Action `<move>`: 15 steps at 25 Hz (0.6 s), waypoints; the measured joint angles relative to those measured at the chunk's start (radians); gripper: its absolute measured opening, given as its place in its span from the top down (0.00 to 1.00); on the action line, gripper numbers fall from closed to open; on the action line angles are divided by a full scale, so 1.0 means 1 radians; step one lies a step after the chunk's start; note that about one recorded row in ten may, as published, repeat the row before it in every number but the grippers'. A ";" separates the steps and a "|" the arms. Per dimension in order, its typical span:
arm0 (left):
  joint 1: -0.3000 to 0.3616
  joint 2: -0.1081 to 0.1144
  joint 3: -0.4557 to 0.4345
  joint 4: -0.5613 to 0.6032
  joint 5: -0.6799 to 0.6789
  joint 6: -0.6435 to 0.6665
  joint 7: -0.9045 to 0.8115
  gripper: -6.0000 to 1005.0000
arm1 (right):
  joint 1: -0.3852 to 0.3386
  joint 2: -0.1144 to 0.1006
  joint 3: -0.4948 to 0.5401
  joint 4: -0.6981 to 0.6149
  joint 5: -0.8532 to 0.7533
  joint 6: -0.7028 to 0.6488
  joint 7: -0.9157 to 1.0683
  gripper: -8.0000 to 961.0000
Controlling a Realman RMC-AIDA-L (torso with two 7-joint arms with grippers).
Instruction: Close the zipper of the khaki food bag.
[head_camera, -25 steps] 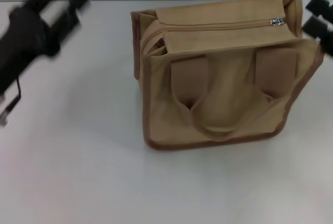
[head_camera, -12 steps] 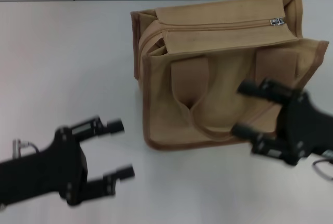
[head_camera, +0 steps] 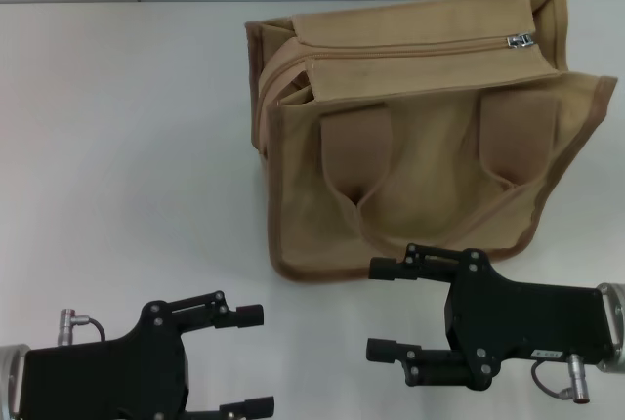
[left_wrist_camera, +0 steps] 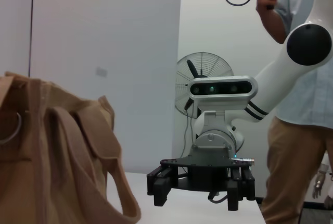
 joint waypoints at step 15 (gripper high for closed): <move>0.000 -0.003 -0.004 -0.018 0.007 -0.022 -0.012 0.25 | 0.006 0.000 -0.007 0.008 0.000 0.017 -0.002 0.24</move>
